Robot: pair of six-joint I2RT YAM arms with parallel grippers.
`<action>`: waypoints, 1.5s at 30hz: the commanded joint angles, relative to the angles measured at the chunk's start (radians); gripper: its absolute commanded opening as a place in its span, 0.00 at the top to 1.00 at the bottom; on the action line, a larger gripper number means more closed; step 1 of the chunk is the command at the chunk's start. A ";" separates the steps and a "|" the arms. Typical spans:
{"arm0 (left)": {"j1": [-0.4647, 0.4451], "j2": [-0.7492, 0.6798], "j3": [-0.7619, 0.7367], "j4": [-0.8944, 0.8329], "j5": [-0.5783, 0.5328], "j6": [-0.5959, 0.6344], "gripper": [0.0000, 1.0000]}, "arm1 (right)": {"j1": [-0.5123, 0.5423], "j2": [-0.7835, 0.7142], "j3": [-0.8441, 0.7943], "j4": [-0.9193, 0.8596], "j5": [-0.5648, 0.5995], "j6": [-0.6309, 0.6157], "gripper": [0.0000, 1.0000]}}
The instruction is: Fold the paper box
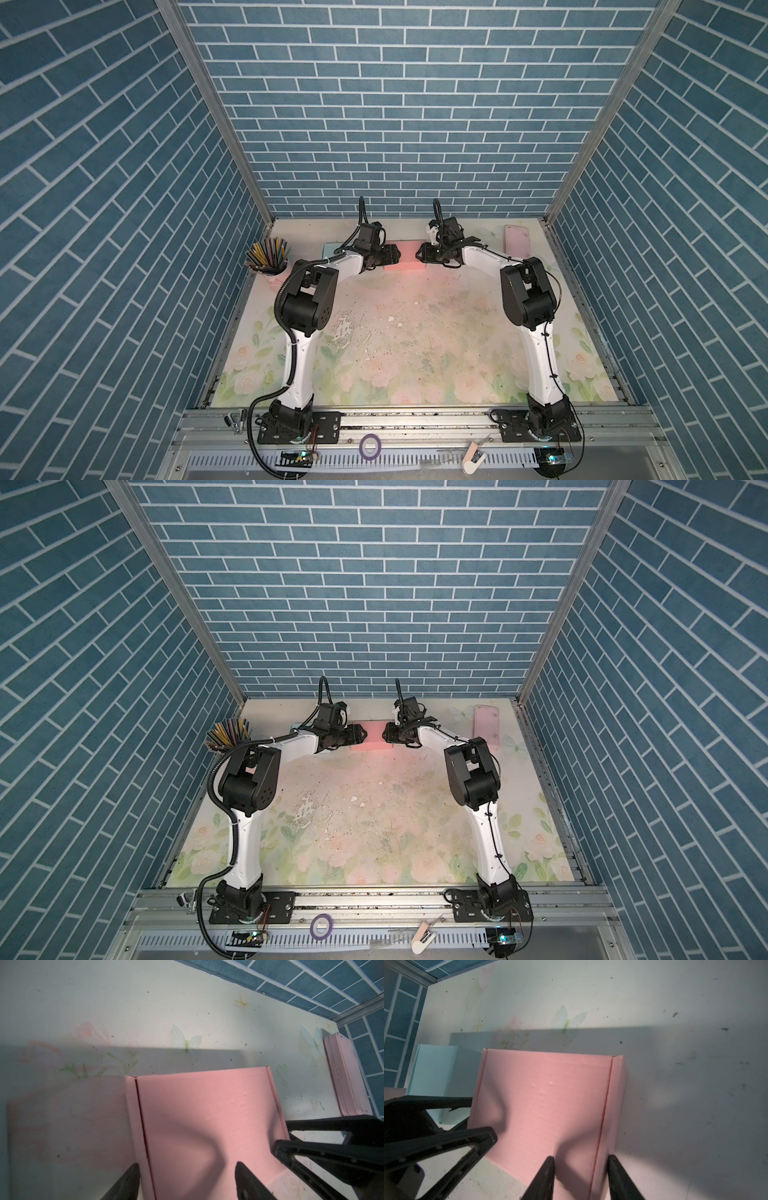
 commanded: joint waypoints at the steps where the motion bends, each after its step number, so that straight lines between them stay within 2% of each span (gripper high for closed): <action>1: -0.023 -0.004 0.000 0.028 0.081 0.005 0.28 | 0.039 0.025 0.028 0.006 -0.089 -0.010 0.58; 8: -0.021 -0.001 0.000 0.042 0.083 -0.005 0.25 | 0.039 -0.006 -0.006 0.018 -0.049 -0.010 0.57; 15: -0.012 -0.024 -0.020 0.051 0.094 -0.012 0.05 | 0.035 -0.050 -0.036 0.036 0.010 -0.009 0.46; 17: -0.008 -0.040 -0.029 0.051 0.094 -0.012 0.01 | 0.035 -0.071 -0.046 0.038 0.030 -0.017 0.39; 21: -0.006 -0.077 -0.045 0.043 0.089 -0.007 0.01 | 0.033 -0.140 -0.083 0.045 0.071 -0.038 0.23; 24: -0.006 -0.114 -0.071 0.036 0.076 -0.006 0.01 | 0.033 -0.189 -0.115 0.068 0.081 -0.051 0.03; 29: -0.007 -0.185 -0.129 0.013 0.073 0.013 0.01 | 0.033 -0.274 -0.190 0.132 0.060 -0.050 0.02; 36: -0.007 -0.424 -0.322 -0.035 0.087 0.082 0.01 | 0.039 -0.529 -0.471 0.279 0.088 -0.035 0.02; 39: -0.007 -0.568 -0.421 -0.119 0.048 0.131 0.01 | 0.039 -0.659 -0.594 0.253 0.138 -0.066 0.01; 45: -0.007 -0.933 -0.646 -0.234 -0.066 0.134 0.01 | 0.036 -0.985 -0.876 0.186 0.216 -0.113 0.01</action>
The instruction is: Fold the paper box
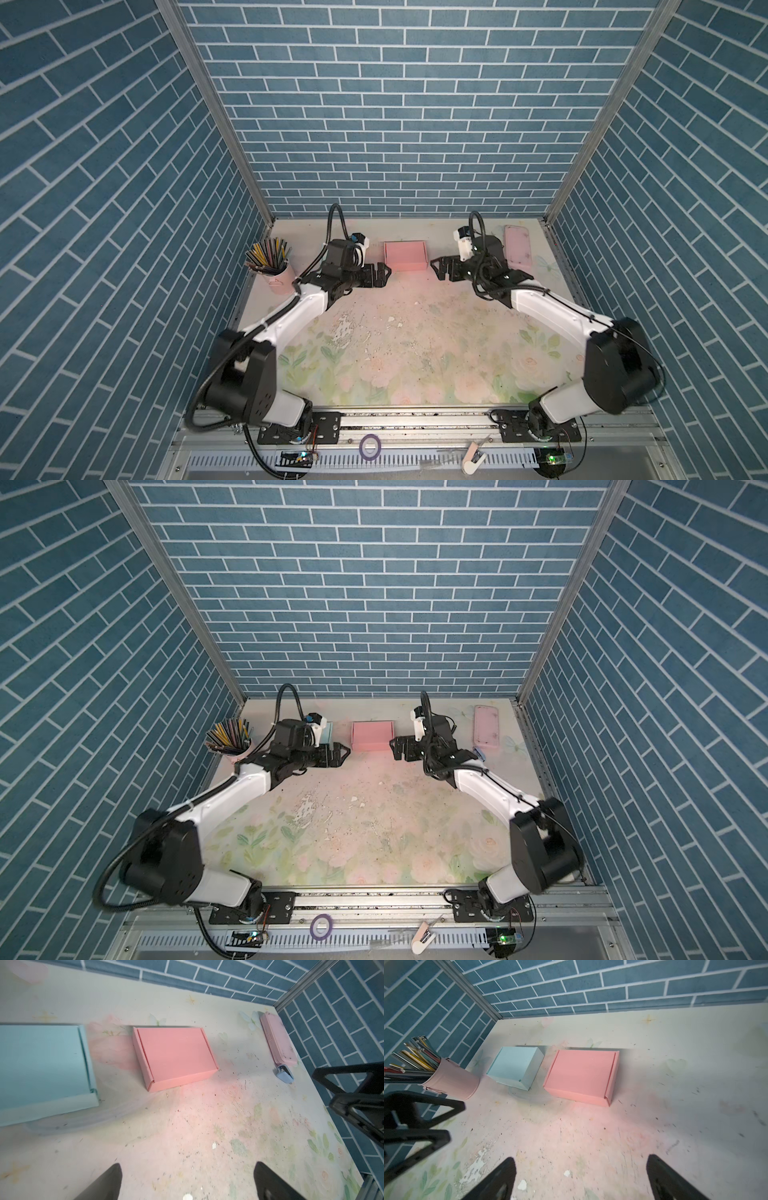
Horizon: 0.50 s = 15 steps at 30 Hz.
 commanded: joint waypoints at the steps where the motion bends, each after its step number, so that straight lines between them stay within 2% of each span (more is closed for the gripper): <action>1: -0.002 -0.162 -0.093 -0.111 -0.089 0.027 0.01 | 0.001 -0.163 -0.123 -0.050 0.093 -0.055 0.01; 5: 0.003 -0.324 -0.175 -0.203 -0.173 0.019 0.01 | -0.003 -0.334 -0.262 -0.107 0.185 -0.054 0.01; 10: 0.004 -0.470 -0.274 -0.272 -0.218 -0.006 0.01 | -0.006 -0.465 -0.343 -0.149 0.272 -0.063 0.01; 15: 0.004 -0.567 -0.304 -0.369 -0.399 -0.046 0.01 | -0.010 -0.561 -0.406 -0.147 0.443 -0.075 0.01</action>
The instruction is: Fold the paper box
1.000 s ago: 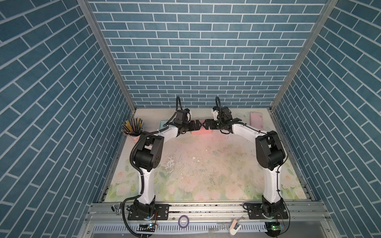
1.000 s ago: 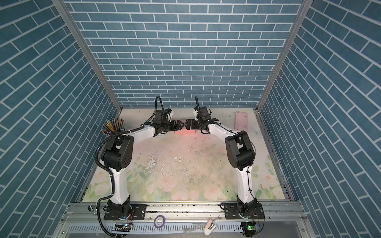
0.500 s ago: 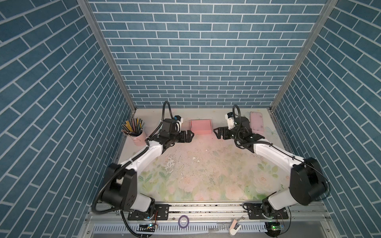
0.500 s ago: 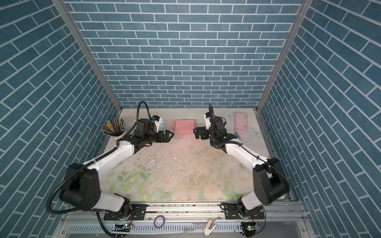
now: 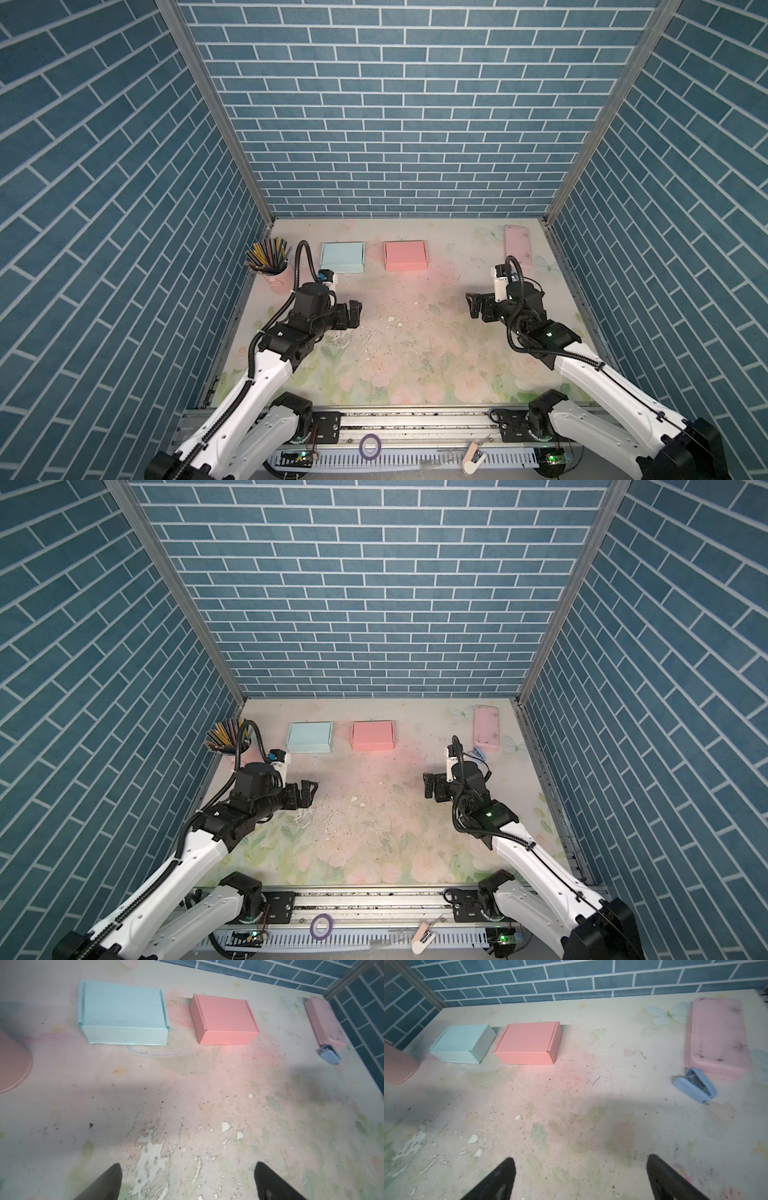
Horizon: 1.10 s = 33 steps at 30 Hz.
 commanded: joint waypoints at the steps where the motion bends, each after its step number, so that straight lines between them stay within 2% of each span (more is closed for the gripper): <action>1: 0.003 -0.058 -0.022 -0.084 -0.168 -0.032 0.01 | -0.004 -0.066 -0.031 -0.025 0.209 -0.035 0.01; 8: 0.005 -0.159 -0.089 -0.092 -0.500 -0.045 0.01 | -0.011 -0.218 -0.123 -0.012 0.542 -0.102 0.01; 14: 0.006 -0.175 -0.133 -0.023 -0.580 0.072 0.01 | -0.029 -0.298 -0.226 0.058 0.681 -0.137 0.01; 16: 0.005 -0.180 -0.158 0.018 -0.573 0.122 0.01 | -0.036 -0.311 -0.268 0.103 0.684 -0.208 0.01; 19: 0.006 -0.185 -0.186 0.072 -0.566 0.168 0.01 | -0.042 -0.333 -0.329 0.156 0.652 -0.245 0.01; 25: 0.006 -0.234 -0.268 0.179 -0.569 0.269 0.01 | -0.050 -0.382 -0.386 0.171 0.625 -0.227 0.01; 33: 0.006 -0.265 -0.413 0.372 -0.597 0.316 0.01 | -0.073 -0.387 -0.412 0.206 0.575 -0.239 0.01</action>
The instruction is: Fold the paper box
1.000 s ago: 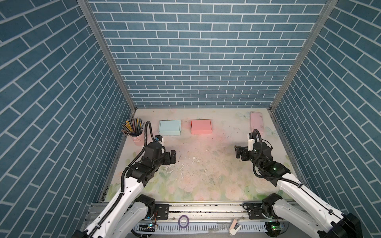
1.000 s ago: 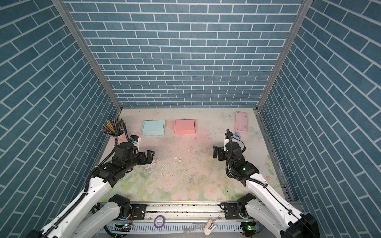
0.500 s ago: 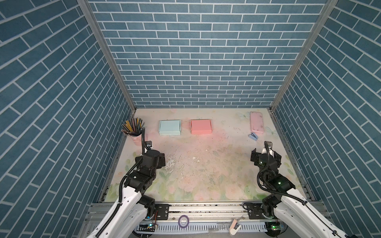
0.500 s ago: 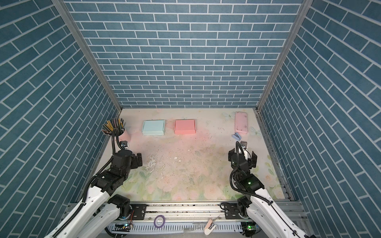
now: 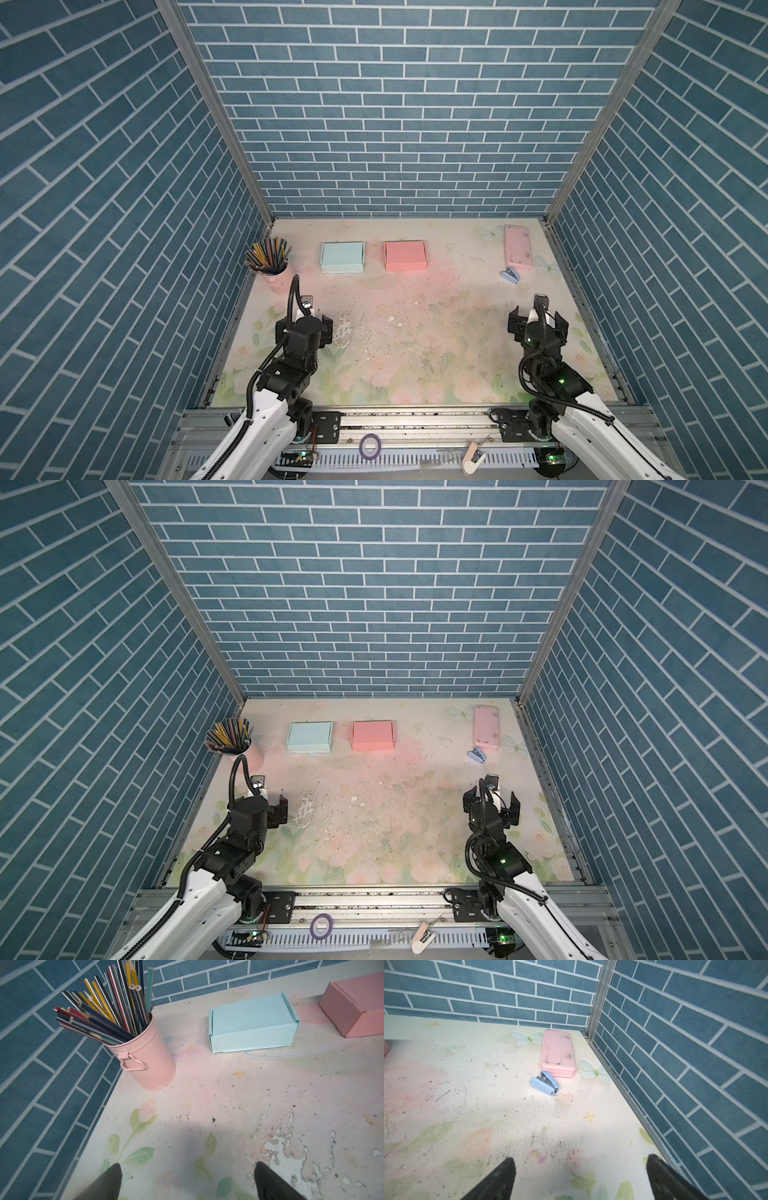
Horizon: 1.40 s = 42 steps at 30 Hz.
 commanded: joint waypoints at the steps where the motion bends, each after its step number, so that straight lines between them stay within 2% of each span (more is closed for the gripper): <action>1: 0.005 0.010 -0.034 0.143 -0.036 0.046 0.01 | -0.017 0.011 -0.024 0.059 -0.022 -0.022 0.01; 6: 0.007 0.149 -0.020 0.262 -0.025 0.094 0.01 | -0.058 0.075 -0.042 0.154 -0.040 -0.017 0.01; 11: 0.022 0.314 -0.007 0.459 0.034 0.140 0.01 | -0.084 0.148 -0.069 0.318 -0.047 -0.057 0.01; 14: 0.068 0.420 0.016 0.565 0.103 0.144 0.01 | -0.127 0.209 -0.089 0.441 -0.067 -0.064 0.01; 22: 0.176 0.665 0.086 0.788 0.278 0.116 0.01 | -0.309 0.538 -0.043 0.739 -0.288 -0.019 0.01; 28: 0.199 0.751 0.135 0.823 0.301 0.145 0.01 | -0.398 0.740 0.021 0.884 -0.392 0.003 0.01; 33: 0.241 0.782 0.135 0.878 0.347 0.166 0.01 | -0.427 0.787 0.038 0.921 -0.432 -0.007 0.01; 36: 0.290 0.856 0.099 1.020 0.392 0.141 0.01 | -0.448 0.852 0.033 1.000 -0.440 -0.001 0.01; 39: 0.338 0.960 0.073 1.170 0.444 0.103 0.01 | -0.472 0.899 0.057 0.999 -0.475 0.013 0.01; 41: 0.340 0.936 0.079 1.119 0.461 0.109 0.01 | -0.477 0.924 0.061 1.012 -0.485 0.018 0.01; 42: 0.341 0.952 0.077 1.148 0.469 0.111 0.01 | -0.481 0.950 0.064 1.032 -0.492 0.022 0.01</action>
